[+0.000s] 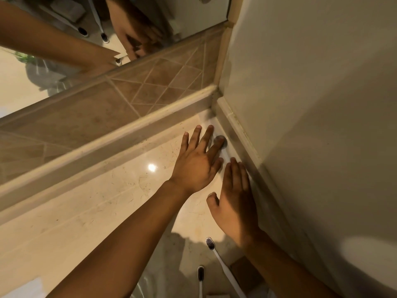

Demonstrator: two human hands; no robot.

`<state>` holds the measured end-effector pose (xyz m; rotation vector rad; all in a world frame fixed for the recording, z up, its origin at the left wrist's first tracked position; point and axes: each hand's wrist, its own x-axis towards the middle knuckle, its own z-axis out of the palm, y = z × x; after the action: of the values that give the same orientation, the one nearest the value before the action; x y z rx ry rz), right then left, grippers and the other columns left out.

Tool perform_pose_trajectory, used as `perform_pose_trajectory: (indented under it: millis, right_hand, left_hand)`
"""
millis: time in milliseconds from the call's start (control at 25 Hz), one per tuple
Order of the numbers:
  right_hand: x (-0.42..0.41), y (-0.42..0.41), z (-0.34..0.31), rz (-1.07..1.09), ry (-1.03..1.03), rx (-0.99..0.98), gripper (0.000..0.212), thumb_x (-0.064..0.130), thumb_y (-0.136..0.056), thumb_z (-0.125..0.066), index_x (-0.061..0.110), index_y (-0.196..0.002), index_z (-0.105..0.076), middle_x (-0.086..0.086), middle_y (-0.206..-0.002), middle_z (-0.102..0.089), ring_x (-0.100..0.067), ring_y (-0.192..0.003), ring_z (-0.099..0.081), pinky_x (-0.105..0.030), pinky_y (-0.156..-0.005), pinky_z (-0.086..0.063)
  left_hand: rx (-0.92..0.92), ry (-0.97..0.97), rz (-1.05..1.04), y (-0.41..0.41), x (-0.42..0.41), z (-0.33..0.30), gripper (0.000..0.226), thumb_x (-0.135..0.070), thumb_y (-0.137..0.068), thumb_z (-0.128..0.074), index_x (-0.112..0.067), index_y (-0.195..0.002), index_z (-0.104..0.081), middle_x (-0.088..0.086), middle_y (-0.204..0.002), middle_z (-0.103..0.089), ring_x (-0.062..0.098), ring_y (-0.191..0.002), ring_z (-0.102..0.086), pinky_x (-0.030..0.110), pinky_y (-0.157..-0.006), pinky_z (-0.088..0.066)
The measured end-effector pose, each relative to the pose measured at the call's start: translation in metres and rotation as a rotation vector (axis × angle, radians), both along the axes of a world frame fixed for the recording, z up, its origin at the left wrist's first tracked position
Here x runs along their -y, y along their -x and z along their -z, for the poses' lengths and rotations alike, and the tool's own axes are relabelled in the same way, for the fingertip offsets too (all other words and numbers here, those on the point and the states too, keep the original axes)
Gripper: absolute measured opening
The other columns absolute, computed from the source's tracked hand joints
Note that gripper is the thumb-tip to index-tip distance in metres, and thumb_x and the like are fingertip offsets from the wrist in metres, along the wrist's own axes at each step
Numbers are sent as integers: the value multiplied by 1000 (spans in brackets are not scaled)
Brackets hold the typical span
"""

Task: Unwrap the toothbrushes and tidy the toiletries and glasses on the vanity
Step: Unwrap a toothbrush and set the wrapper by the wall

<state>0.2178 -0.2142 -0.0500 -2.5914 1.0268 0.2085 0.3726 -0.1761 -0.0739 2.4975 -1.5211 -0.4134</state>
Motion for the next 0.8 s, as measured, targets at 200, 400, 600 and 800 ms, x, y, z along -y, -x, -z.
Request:
perform_pose_trajectory:
  millis: [200, 400, 600, 800]
  right_hand:
    - [-4, 14, -14, -51, -11, 53, 78, 33, -89, -58, 7, -156, -26, -12, -164, -25, -28, -153, -19, -44, -122, -28]
    - [-26, 76, -28, -178, -83, 144, 59, 17, -84, -66, 7, -141, -50, -14, -149, -48, -29, -143, -38, -44, -112, -43]
    - [-42, 145, -39, -291, -145, 184, 25, 12, -87, -67, 10, -112, -69, -12, -108, -67, -29, -104, -59, -43, -91, -54]
    - [-65, 209, -45, -337, -274, 43, 20, 22, -99, -55, 15, -115, -65, -5, -112, -65, -19, -105, -61, -27, -90, -47]
  left_hand:
    - [-84, 50, -59, 21, -8, -22, 62, -50, -103, -33, -24, -158, -19, 10, -168, -11, 35, -155, -2, 53, -124, -5]
    - [-99, 123, -115, 87, -62, -54, 41, -29, -94, -49, -4, -125, -61, 20, -129, -61, 41, -123, -55, 51, -103, -44]
    - [-187, 105, -228, 174, -131, -76, 32, -23, -87, -44, -3, -100, -66, 17, -92, -65, 38, -81, -60, 38, -69, -46]
    - [-367, -17, -333, 246, -161, -80, 15, -17, -93, -54, -4, -95, -62, 19, -94, -64, 38, -87, -60, 34, -65, -37]
